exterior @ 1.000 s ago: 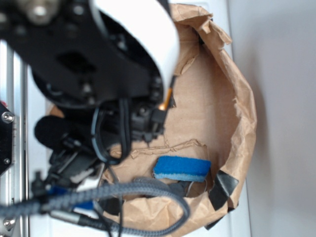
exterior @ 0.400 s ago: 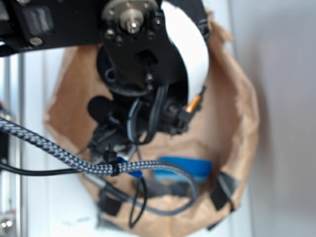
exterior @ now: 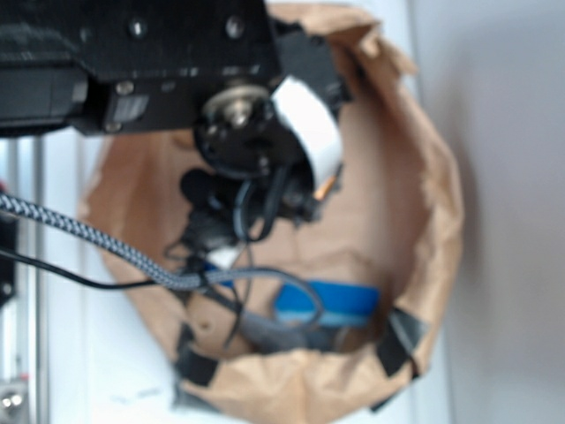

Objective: Grab the wood chip.

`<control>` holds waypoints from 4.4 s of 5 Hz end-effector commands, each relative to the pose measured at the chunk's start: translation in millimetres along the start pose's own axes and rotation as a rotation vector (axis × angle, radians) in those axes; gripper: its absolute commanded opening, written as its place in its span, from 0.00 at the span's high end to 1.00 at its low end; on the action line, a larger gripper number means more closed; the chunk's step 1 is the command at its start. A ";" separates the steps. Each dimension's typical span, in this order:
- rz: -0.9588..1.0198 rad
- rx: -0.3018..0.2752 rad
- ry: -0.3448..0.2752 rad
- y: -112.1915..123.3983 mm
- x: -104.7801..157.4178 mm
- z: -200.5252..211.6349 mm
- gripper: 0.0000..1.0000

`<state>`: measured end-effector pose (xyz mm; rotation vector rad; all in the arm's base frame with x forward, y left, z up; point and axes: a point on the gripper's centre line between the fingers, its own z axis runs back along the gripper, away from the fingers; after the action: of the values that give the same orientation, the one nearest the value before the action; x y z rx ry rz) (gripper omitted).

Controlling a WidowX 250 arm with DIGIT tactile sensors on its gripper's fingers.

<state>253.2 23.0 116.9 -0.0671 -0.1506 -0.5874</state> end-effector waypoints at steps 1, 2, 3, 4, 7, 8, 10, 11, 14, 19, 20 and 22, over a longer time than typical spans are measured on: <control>-0.060 -0.021 0.006 9.5 16.6 -16.5 0.00; -0.052 0.009 0.019 17.5 35.1 -25.4 0.00; -0.113 0.008 0.030 16.1 42.9 -31.1 0.00; -0.137 0.018 0.030 20.6 51.4 -37.3 0.00; -0.193 -0.092 0.033 38.3 30.2 -15.3 0.00; -0.206 -0.034 0.024 38.1 20.0 -23.2 0.00; -0.221 0.033 0.023 37.8 14.9 -50.7 0.00; -0.213 0.011 0.047 38.9 25.2 -60.0 0.00; -0.227 0.034 0.072 45.5 28.7 -72.9 0.00; -0.246 0.076 0.062 57.4 1.6 -63.5 0.00; -0.254 0.103 0.099 57.0 1.8 -80.9 0.00; -0.272 0.107 0.104 50.0 3.7 -87.5 0.39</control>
<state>290.3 58.6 22.7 0.0615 -0.0575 -0.8372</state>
